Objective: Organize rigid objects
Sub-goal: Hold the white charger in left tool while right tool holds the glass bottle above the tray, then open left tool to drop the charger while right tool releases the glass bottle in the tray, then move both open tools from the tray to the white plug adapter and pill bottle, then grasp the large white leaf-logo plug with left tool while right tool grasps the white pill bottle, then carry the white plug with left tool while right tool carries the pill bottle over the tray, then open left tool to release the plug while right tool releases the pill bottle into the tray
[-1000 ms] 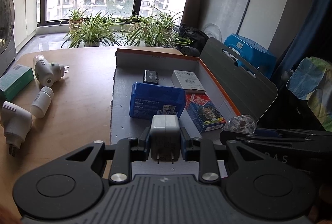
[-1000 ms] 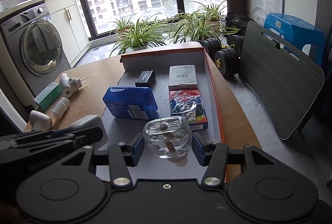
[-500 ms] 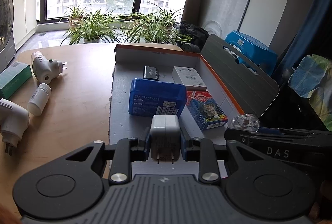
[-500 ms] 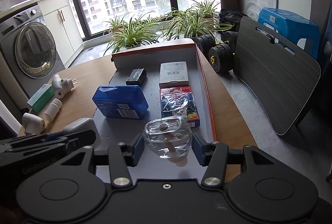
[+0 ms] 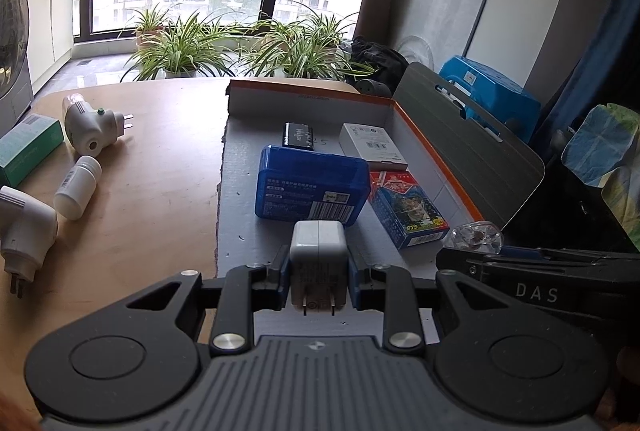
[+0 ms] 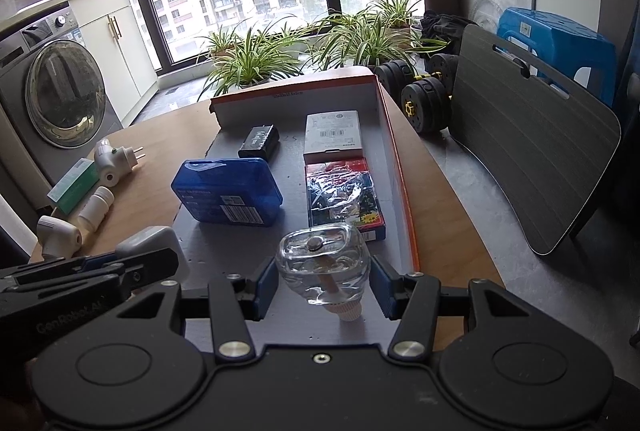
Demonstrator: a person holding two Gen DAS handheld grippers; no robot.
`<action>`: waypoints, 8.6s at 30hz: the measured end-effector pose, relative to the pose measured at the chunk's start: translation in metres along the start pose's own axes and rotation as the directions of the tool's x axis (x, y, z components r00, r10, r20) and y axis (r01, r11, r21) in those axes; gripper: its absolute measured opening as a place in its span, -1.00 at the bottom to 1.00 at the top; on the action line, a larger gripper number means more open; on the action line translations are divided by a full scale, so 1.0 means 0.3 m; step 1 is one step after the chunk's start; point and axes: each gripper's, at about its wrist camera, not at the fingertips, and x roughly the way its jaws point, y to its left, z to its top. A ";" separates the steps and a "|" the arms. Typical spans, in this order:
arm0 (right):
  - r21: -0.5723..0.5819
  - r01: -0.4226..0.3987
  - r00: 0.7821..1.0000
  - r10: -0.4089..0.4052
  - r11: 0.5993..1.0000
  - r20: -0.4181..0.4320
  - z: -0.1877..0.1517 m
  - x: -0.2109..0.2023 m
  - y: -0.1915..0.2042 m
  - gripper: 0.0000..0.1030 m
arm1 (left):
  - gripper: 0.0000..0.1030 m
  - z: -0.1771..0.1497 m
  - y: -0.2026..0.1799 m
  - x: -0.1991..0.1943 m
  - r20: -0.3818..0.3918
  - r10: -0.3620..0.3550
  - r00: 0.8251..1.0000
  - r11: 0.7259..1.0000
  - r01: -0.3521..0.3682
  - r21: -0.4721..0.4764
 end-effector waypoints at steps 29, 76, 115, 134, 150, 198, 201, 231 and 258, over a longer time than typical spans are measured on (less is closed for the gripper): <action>0.012 0.035 0.995 -0.036 0.999 0.097 0.049 -0.043 0.001 0.37 | -0.44 0.022 0.009 0.004 0.009 -0.010 1.000 1.000 0.010 0.006; -0.274 -0.128 0.991 0.136 0.953 0.009 -0.002 -0.032 0.458 0.62 | 1.00 -0.026 0.477 -0.215 0.026 0.380 0.925 0.906 -0.366 -0.213; -0.248 -0.226 0.971 0.197 0.942 -0.136 0.140 0.458 0.870 0.56 | 0.34 0.000 0.754 -0.135 0.138 0.341 0.930 0.931 -0.314 -0.186; -0.315 -0.159 0.987 0.145 0.936 -0.067 0.149 0.443 0.902 -0.23 | 0.33 0.023 0.763 -0.147 0.136 0.330 0.934 0.928 -0.294 -0.227; -0.210 0.013 0.990 0.017 0.978 0.141 0.213 0.053 0.467 -0.23 | 0.32 0.142 0.477 -0.208 0.207 0.166 0.964 0.982 -0.141 -0.129; -0.059 0.043 0.985 -0.032 0.997 0.169 0.430 0.132 0.048 -0.22 | 0.32 0.347 0.068 0.097 0.072 0.041 0.997 0.999 -0.043 0.032; -0.058 0.044 0.986 -0.034 0.997 0.164 0.429 0.143 0.053 -0.22 | 0.32 0.343 0.063 0.102 0.068 0.041 0.997 0.999 -0.043 0.031; -0.051 0.046 0.992 -0.040 0.998 0.117 0.440 0.238 0.022 -0.22 | 0.33 0.335 0.046 0.146 0.024 0.028 0.999 0.999 -0.028 0.031; -0.042 0.030 0.997 -0.027 0.999 0.068 0.468 0.333 0.003 -0.22 | 0.33 0.327 0.049 0.197 -0.018 0.015 1.000 0.999 -0.015 0.041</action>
